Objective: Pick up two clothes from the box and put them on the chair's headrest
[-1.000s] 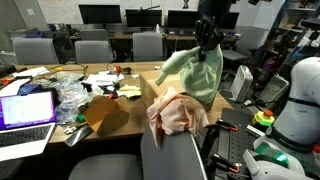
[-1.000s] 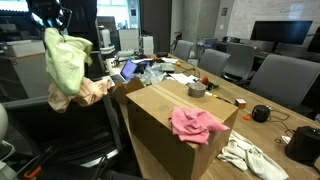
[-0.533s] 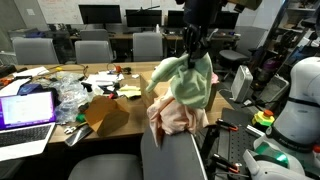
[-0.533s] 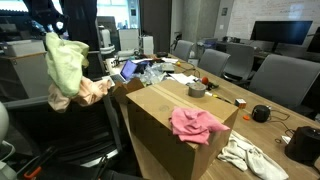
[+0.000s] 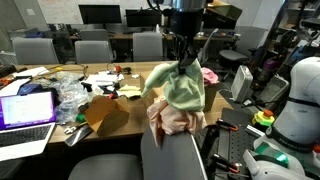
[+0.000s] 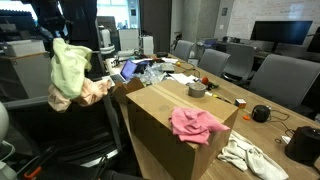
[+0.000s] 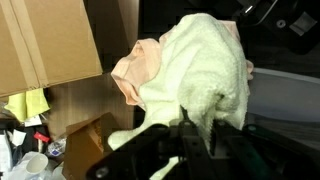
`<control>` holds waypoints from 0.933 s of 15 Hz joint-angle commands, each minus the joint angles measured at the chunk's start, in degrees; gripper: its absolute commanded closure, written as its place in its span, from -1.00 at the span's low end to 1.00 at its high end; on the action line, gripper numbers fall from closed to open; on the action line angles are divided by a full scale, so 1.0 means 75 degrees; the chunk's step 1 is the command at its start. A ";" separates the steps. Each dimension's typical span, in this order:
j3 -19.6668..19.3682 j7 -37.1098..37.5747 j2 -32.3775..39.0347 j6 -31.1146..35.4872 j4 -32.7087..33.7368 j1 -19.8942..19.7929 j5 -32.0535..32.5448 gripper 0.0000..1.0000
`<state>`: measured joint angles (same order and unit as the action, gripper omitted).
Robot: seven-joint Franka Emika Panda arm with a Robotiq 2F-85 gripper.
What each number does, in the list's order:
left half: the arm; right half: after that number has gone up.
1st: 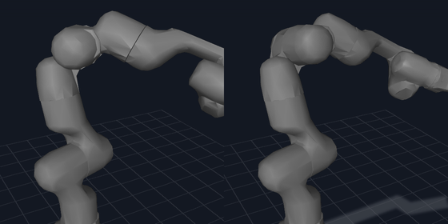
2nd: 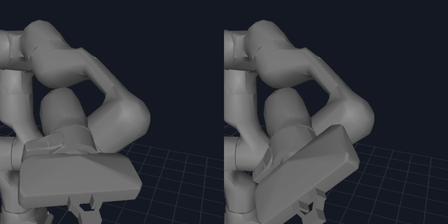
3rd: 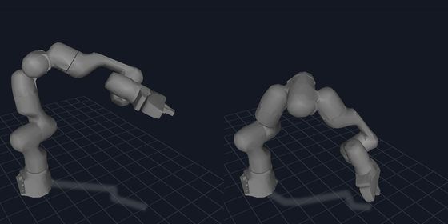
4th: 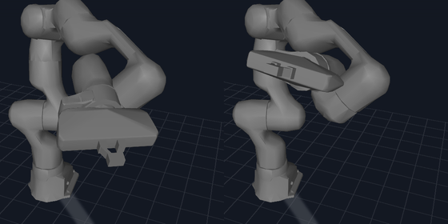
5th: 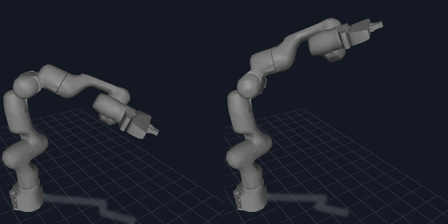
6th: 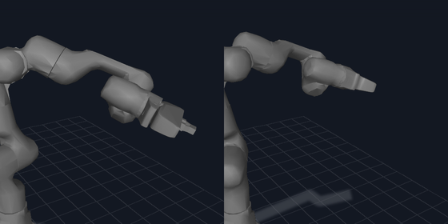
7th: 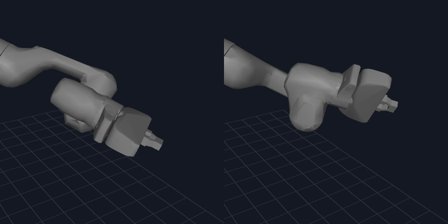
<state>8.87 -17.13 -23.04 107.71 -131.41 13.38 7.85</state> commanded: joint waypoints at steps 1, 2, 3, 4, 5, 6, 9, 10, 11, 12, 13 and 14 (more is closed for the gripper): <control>0.0023 0.0165 0.0418 0.0167 0.0179 -0.0093 0.0129 0.94; 0.0017 0.0182 0.0508 0.0186 0.0171 -0.0108 0.0110 0.94; 0.0016 0.0224 0.0605 0.0222 0.0155 -0.0133 0.0112 0.94; 0.0020 0.0288 0.0669 0.0245 0.0136 -0.0160 0.0119 0.94; 0.0009 0.0315 0.0737 0.0255 0.0118 -0.0179 0.0094 0.94; 0.0007 0.0386 0.0795 0.0298 0.0096 -0.0204 0.0098 0.94; -0.0032 0.0509 0.0966 0.0386 0.0046 -0.0275 0.0044 0.94; -0.0043 0.0562 0.1015 0.0412 0.0025 -0.0305 0.0041 0.94; -0.0059 0.0624 0.1048 0.0449 -0.0003 -0.0334 0.0021 0.94; -0.0066 0.0717 0.1088 0.0493 -0.0033 -0.0373 0.0023 0.94; -0.0074 0.0835 0.1123 0.0548 -0.0079 -0.0415 0.0023 0.94; -0.0079 0.0961 0.1164 0.0614 -0.0117 -0.0454 0.0028 0.94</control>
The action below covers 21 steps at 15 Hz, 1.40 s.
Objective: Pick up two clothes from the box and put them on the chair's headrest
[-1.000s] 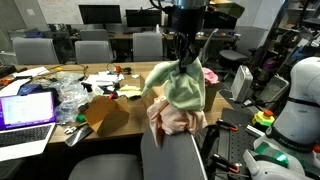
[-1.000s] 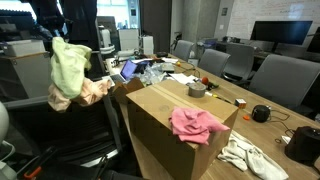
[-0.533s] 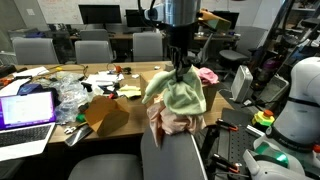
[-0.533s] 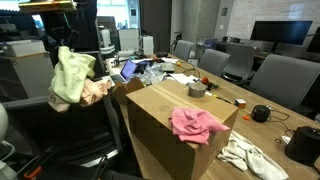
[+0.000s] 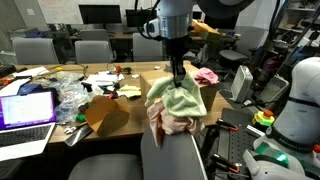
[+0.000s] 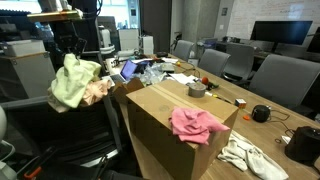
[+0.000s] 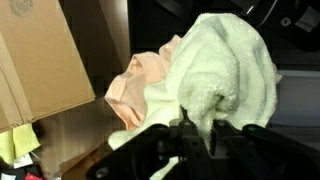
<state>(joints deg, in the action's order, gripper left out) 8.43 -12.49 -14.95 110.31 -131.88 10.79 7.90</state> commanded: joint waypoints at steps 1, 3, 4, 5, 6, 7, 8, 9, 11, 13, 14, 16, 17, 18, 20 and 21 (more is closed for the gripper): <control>-0.0019 0.0487 0.0116 0.0338 -0.0108 -0.0148 0.0016 0.94; -0.0015 0.0758 0.0208 0.0467 -0.0187 -0.0210 -0.0017 0.94; -0.0008 0.0880 0.0260 0.0521 -0.0228 -0.0231 -0.0026 0.94; 0.0007 0.1012 0.0324 0.0577 -0.0254 -0.0247 -0.0009 0.94; 0.0018 0.1109 0.0397 0.0625 -0.0277 -0.0251 -0.0012 0.94; 0.0029 0.1226 0.0466 0.0659 -0.0303 -0.0254 -0.0010 0.94; 0.0027 0.1274 0.0522 0.0698 -0.0328 -0.0244 -0.0046 0.94; 0.0023 0.1313 0.0585 0.0719 -0.0339 -0.0235 -0.0102 0.94; 0.0021 0.1397 0.0672 0.0746 -0.0363 -0.0233 -0.0144 0.94; 0.0013 0.1455 0.0747 0.0777 -0.0374 -0.0237 -0.0175 0.94; 0.0012 0.1476 0.0764 0.0785 -0.0379 -0.0238 -0.0181 0.94; 0.0016 0.1548 0.0782 0.0816 -0.0396 -0.0239 -0.0170 0.94; 0.0016 0.1568 0.0781 0.0823 -0.0403 -0.0238 -0.0174 0.94; 0.0016 0.1584 0.0768 0.0820 -0.0412 -0.0237 -0.0178 0.94; 0.0018 0.1629 0.0750 0.0831 -0.0427 -0.0238 -0.0165 0.94; 0.0019 0.1642 0.0737 0.0826 -0.0431 -0.0239 -0.0154 0.94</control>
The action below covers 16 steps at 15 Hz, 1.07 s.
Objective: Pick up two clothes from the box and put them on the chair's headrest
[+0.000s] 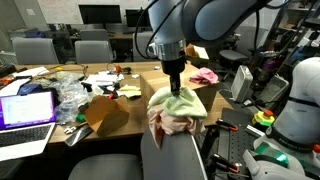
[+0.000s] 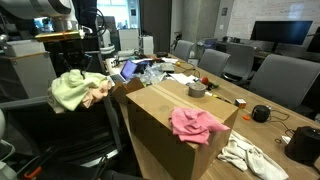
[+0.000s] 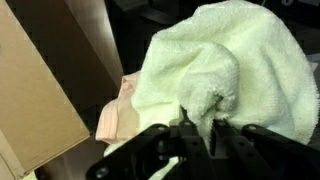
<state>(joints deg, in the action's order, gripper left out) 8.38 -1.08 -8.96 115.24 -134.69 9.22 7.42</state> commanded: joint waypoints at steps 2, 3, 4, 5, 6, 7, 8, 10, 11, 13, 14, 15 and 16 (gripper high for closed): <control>0.0025 0.0157 -0.0087 0.0169 -0.0065 -0.0032 -0.0084 0.25; 0.0025 0.0177 -0.0093 0.0172 -0.0066 -0.0033 -0.0081 0.22; 0.0025 0.0187 -0.0101 0.0162 -0.0065 -0.0034 -0.0080 0.10; 0.0026 0.0206 -0.0104 0.0163 -0.0069 -0.0034 -0.0076 -0.04; 0.0027 0.0220 -0.0112 0.0155 -0.0070 -0.0034 -0.0076 -0.21; 0.0026 0.0241 -0.0132 0.0149 -0.0077 -0.0036 -0.0072 -0.35; 0.0025 0.0260 -0.0145 0.0148 -0.0081 -0.0039 -0.0069 -0.52; 0.0020 0.0316 -0.0172 0.0142 -0.0086 -0.0049 -0.0062 -0.80; 0.0019 0.0351 -0.0192 0.0136 -0.0090 -0.0054 -0.0052 -0.96; 0.0023 0.0456 -0.0243 0.0119 -0.0097 -0.0070 0.0003 -1.00; 0.0020 0.0512 -0.0300 0.0107 -0.0102 -0.0084 0.0028 -1.00; 0.0019 0.0570 -0.0351 0.0104 -0.0106 -0.0098 0.0056 -1.00; 0.0020 0.0658 -0.0429 0.0104 -0.0118 -0.0121 0.0118 -1.00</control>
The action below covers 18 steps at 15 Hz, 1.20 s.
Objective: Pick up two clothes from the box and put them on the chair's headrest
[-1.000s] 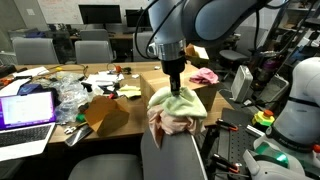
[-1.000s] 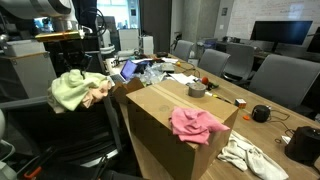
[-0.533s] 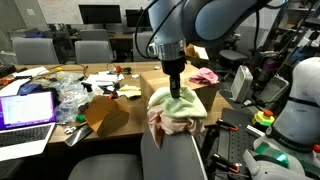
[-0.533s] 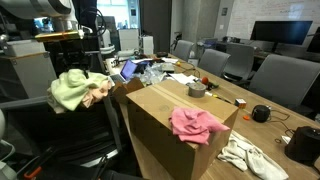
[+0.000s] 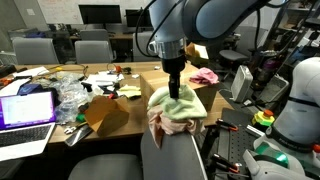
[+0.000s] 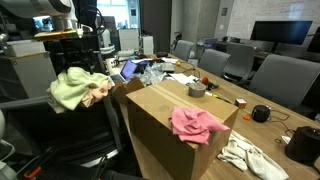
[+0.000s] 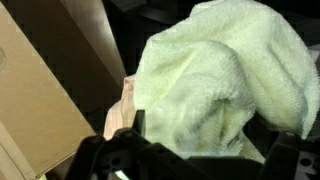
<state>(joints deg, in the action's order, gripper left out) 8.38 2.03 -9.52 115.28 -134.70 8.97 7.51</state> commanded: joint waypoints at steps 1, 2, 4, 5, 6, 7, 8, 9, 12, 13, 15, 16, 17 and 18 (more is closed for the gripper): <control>0.0018 0.0319 -0.0446 0.0085 -0.0123 -0.0111 0.0150 -1.00; 0.0014 0.0400 -0.0553 0.0080 -0.0134 -0.0141 0.0205 -1.00; -0.0002 0.0461 -0.0777 0.0052 -0.0138 -0.0207 0.0302 -1.00; -0.0007 0.0500 -0.0910 0.0018 -0.0135 -0.0246 0.0375 -1.00; -0.0021 0.0561 -0.1064 0.0018 -0.0142 -0.0303 0.0426 -1.00; -0.0048 0.0563 -0.1221 0.0006 -0.0152 -0.0355 0.0454 -1.00; -0.0085 0.0585 -0.1371 -0.0023 -0.0156 -0.0416 0.0478 -1.00; -0.0117 0.0657 -0.1518 -0.0033 -0.0170 -0.0492 0.0492 -1.00; -0.0318 0.0926 -0.1894 -0.0279 -0.0195 -0.0767 0.0307 -1.00; -0.0398 0.1027 -0.2003 -0.0363 -0.0231 -0.0863 0.0255 -1.00; -0.0537 0.1516 -0.2184 -0.0601 -0.0332 -0.1125 0.0167 -1.00; -0.0617 0.1704 -0.2280 -0.0728 -0.0421 -0.1270 0.0176 -1.00; -0.0705 0.1884 -0.2369 -0.0809 -0.0533 -0.1400 0.0144 -1.00; -0.0783 0.2074 -0.2433 -0.0858 -0.0638 -0.1520 0.0085 -1.00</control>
<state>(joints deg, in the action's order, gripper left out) 3.61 13.56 -24.63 110.13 -136.82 -0.09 9.69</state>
